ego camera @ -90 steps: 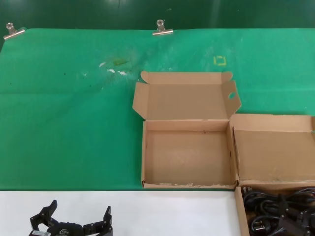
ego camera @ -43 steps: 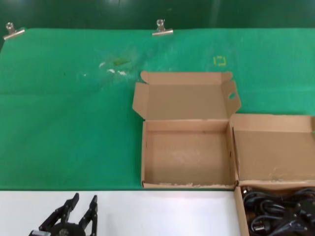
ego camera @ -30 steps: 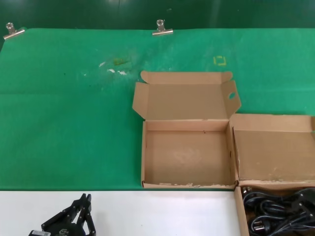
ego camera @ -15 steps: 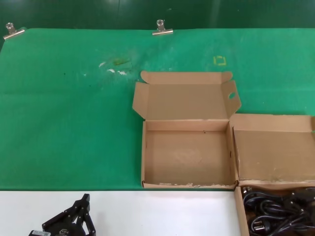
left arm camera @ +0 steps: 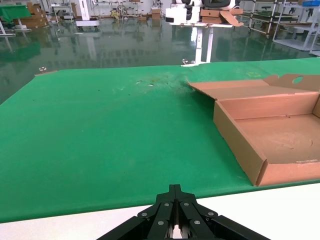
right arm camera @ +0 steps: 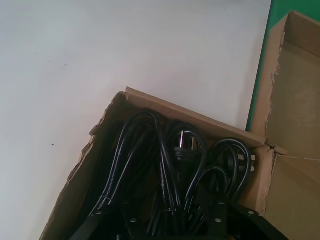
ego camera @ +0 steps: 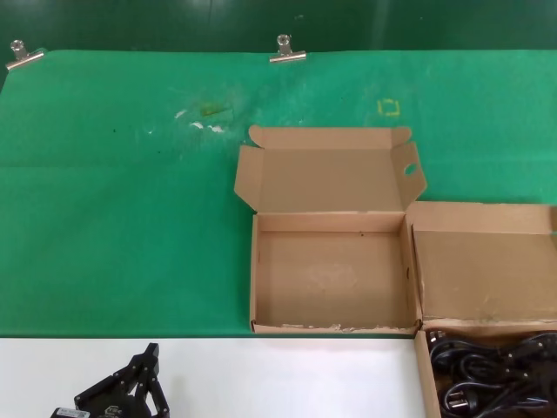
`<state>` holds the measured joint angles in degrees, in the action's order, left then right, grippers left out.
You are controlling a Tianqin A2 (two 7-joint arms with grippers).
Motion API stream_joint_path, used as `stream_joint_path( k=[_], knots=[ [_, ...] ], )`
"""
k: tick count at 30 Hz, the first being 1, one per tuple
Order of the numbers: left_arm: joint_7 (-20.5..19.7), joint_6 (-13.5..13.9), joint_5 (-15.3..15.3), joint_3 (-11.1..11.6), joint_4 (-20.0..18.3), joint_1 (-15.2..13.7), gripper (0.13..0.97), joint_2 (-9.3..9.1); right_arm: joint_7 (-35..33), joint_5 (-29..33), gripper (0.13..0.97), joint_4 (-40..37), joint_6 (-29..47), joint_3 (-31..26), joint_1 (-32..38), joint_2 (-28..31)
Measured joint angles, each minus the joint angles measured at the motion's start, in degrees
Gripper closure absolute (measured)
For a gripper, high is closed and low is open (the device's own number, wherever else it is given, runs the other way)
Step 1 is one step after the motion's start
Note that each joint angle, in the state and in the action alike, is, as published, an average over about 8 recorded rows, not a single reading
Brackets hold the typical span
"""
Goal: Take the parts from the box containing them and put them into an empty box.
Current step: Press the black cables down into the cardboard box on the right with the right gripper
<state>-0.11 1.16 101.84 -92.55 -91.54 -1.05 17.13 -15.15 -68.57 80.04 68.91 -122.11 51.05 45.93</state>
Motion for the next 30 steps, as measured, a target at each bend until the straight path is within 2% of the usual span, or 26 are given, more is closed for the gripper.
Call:
stream_joint_path(
  k=[8,17,26,30],
  knots=[
    [0.0,0.0,0.0,0.0,0.0,0.0,0.948,0.00,0.7,0.6,0.727,0.5,-0.3,0.5,0.3,-0.2],
    [0.0,0.0,0.0,0.0,0.0,0.0,0.948,0.00,4.9,0.2,0.867,6.5,1.2,2.4,1.2,1.3],
    [0.0,0.0,0.0,0.0,0.0,0.0,0.948,0.00,9.9,0.1,0.943,13.6,4.3,3.7,5.4,1.4],
    [0.0,0.0,0.0,0.0,0.0,0.0,0.948,0.00,11.3,1.3,0.943,14.9,6.1,3.1,6.8,1.4]
  ],
)
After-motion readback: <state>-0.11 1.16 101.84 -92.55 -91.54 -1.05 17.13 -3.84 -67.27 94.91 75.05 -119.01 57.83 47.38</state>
